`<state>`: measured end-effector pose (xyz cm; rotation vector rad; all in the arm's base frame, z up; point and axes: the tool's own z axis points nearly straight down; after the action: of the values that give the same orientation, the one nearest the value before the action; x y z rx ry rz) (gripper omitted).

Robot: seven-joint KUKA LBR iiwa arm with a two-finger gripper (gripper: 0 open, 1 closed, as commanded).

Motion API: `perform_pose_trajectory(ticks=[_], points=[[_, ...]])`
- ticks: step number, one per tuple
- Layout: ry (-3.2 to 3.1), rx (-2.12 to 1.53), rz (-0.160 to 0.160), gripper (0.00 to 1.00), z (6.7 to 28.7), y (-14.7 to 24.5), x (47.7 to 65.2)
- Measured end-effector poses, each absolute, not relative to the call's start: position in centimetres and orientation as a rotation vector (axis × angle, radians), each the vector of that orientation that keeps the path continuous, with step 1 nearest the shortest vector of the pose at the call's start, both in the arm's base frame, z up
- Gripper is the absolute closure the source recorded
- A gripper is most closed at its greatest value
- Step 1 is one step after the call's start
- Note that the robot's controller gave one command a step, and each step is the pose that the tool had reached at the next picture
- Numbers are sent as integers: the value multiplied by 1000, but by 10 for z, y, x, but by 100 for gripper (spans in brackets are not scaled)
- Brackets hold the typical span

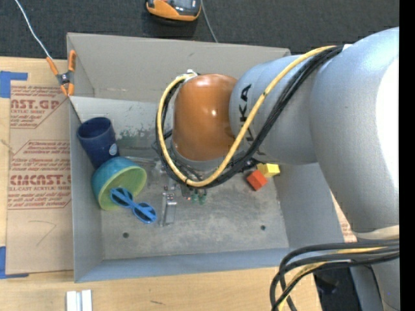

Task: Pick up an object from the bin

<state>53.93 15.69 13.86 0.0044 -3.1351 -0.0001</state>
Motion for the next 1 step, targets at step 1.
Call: perform_pose_trajectory(ticks=[1], points=[[-3142, 0, -2, 0, 143, 156, 541]])
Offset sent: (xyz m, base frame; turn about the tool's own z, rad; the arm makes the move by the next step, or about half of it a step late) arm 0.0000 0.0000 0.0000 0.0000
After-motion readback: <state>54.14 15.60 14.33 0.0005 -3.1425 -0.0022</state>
